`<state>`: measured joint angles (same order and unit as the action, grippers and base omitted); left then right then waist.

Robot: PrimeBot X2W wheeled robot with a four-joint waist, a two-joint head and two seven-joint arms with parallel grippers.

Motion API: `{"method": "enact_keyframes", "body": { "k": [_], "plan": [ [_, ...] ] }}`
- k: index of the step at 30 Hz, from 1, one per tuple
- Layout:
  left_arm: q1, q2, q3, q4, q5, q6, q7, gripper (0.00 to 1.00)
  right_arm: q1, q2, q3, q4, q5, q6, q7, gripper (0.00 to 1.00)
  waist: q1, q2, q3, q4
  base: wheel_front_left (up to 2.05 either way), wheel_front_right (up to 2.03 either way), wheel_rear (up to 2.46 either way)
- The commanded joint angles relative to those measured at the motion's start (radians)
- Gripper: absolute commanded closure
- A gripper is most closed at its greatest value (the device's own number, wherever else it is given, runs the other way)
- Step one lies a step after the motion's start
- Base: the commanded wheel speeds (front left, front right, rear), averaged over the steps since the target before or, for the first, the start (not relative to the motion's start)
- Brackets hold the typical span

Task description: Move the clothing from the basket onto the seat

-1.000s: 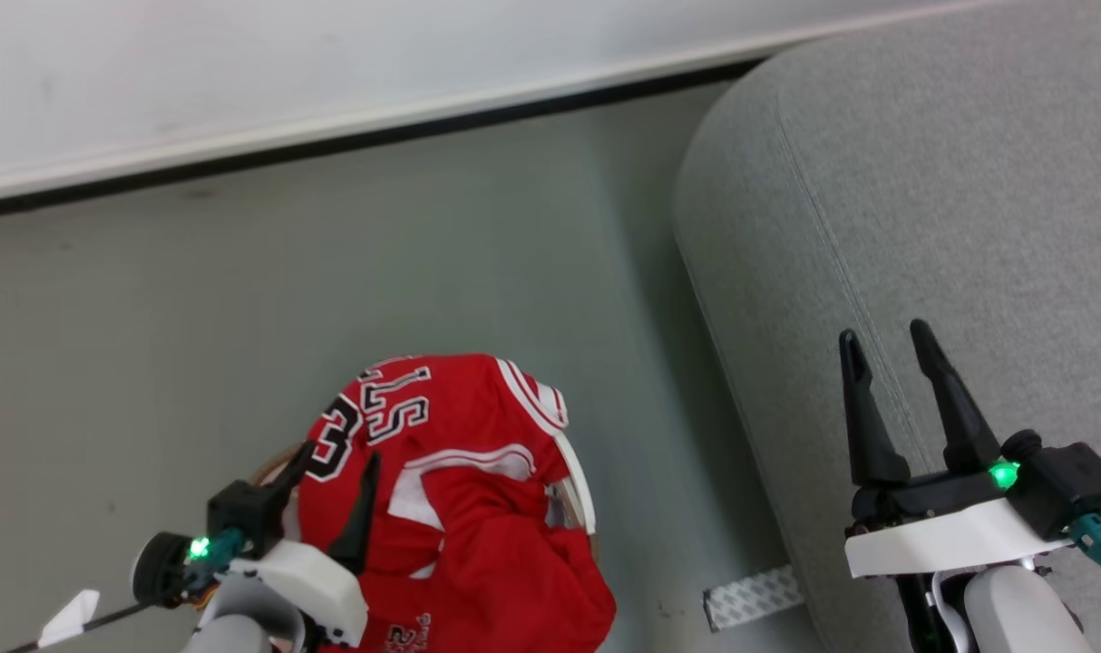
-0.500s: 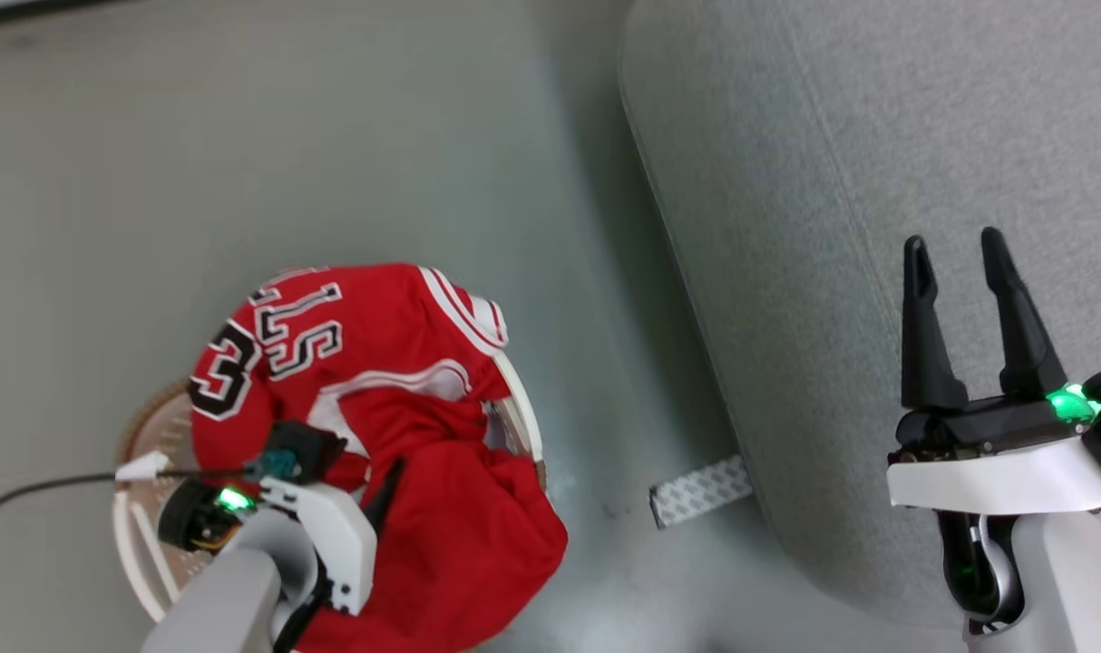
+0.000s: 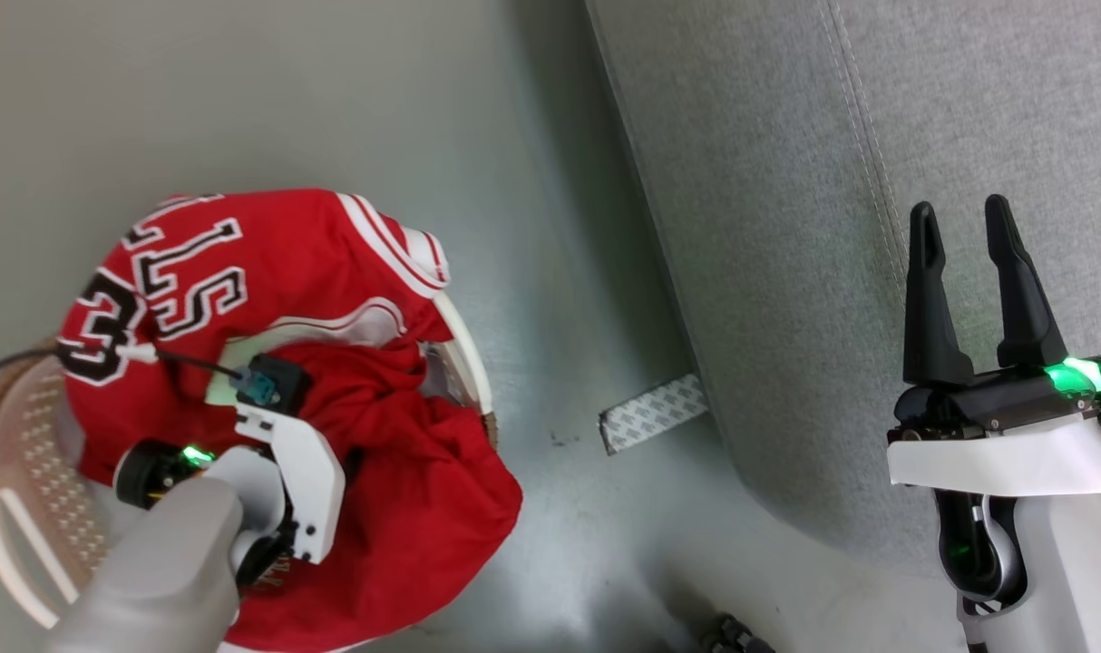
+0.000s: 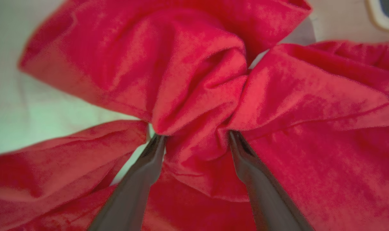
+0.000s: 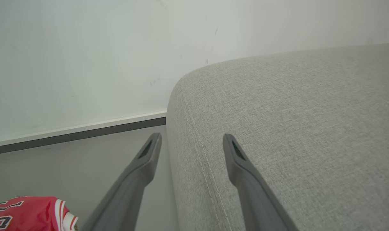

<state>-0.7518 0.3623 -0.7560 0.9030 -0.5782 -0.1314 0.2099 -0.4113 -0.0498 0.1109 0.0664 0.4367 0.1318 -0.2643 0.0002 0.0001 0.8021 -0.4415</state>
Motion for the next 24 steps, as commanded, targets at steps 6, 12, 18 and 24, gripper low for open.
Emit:
{"method": "enact_keyframes", "body": {
  "k": [6, 12, 18, 24],
  "plan": [
    [-0.049, 0.035, -0.072, 0.011, -0.048, 0.002, 0.066, 0.0, -0.024, -0.001, 0.022, -0.006, 0.029, -0.002, 0.0, 0.0, -0.0002, -0.0001, 0.059, -0.041, 0.0, 0.0, 0.0],
    [-0.072, 0.041, -0.128, 0.008, -0.094, 0.002, 0.056, 1.0, -0.028, -0.001, 0.026, 0.001, 0.032, -0.002, 0.0, 0.0, -0.0002, -0.0001, 0.067, -0.041, 0.0, 0.0, 0.0],
    [-0.068, 0.037, -0.17, 0.013, -0.138, 0.002, 0.002, 1.0, -0.038, -0.001, 0.024, 0.018, 0.013, -0.002, 0.0, 0.0, -0.0002, -0.0001, 0.025, -0.028, 0.0, 0.0, 0.0],
    [-0.029, -0.015, -0.199, 0.032, -0.188, 0.002, -0.092, 1.0, -0.026, -0.002, 0.005, 0.032, -0.028, -0.002, 0.0, 0.0, -0.0002, -0.0001, -0.096, 0.014, 0.0, 0.0, 0.0]
  ]
}}
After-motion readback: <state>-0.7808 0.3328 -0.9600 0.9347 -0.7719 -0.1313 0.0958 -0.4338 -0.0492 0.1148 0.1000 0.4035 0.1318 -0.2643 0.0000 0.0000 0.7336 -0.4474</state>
